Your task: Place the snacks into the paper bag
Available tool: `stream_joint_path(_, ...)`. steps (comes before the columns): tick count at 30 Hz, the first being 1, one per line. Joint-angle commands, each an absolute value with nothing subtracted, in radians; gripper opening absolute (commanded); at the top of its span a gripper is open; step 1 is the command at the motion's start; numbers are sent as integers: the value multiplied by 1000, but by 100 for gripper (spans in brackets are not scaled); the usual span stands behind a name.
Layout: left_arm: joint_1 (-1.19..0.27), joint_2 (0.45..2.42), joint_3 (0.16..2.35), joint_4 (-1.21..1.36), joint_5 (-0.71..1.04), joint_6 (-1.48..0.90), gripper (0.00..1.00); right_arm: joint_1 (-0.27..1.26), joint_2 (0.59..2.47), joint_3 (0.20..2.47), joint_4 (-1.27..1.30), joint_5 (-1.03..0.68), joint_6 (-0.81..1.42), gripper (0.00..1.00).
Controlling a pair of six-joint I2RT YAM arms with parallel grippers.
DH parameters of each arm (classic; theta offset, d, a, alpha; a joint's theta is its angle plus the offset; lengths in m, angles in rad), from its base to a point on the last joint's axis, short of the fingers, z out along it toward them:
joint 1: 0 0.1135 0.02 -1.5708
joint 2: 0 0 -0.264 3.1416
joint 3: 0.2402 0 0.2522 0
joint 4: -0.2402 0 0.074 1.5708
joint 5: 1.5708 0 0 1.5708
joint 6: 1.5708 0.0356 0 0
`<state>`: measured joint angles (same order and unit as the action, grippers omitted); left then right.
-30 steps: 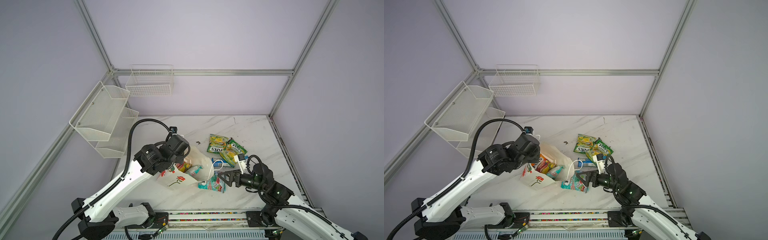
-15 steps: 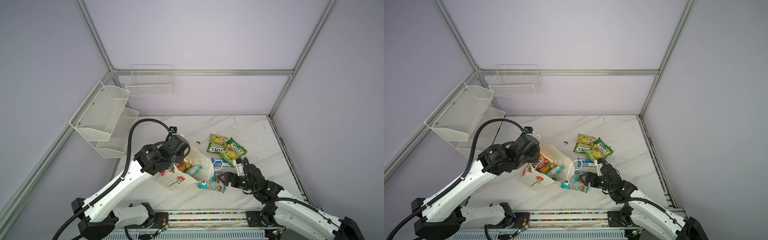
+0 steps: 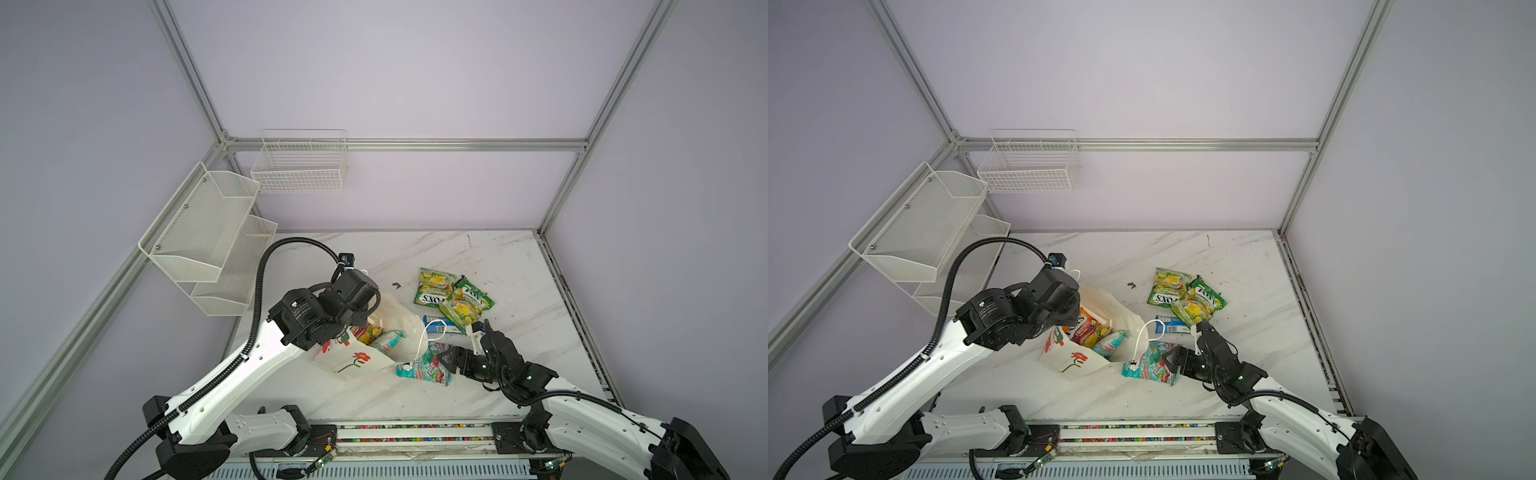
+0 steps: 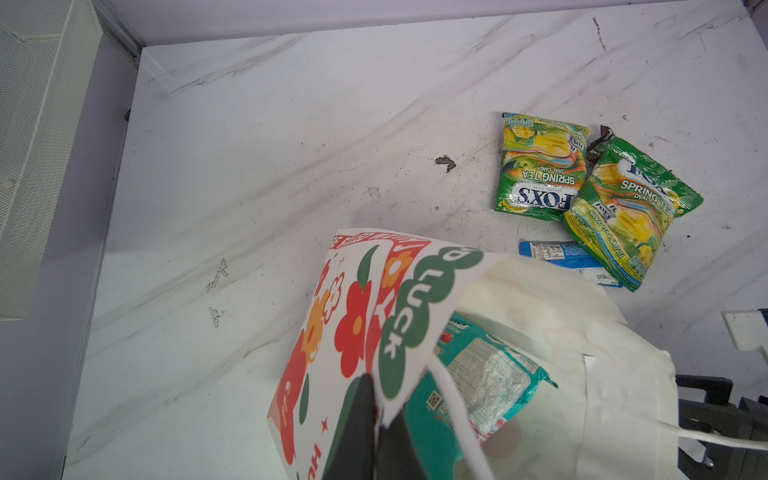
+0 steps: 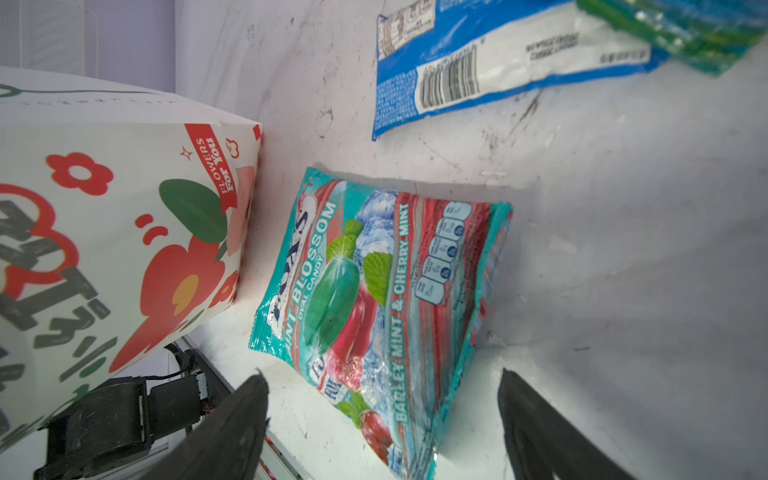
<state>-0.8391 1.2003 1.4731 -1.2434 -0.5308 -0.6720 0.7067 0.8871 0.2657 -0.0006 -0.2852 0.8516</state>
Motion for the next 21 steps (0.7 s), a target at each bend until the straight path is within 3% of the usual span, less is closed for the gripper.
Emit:
stream_joint_path(1, -838, 1178, 1491, -1191, -561, -693, 0, 706, 918, 242, 81, -310, 880, 84)
stream_joint_path(13, -838, 1175, 1481, -1189, -558, -695, 0, 706, 1027, 222, 178, -318, 885, 75)
stream_joint_path(21, -838, 1164, 1477, -1191, -558, -695, 0, 706, 1104, 226, 239, -328, 888, 52)
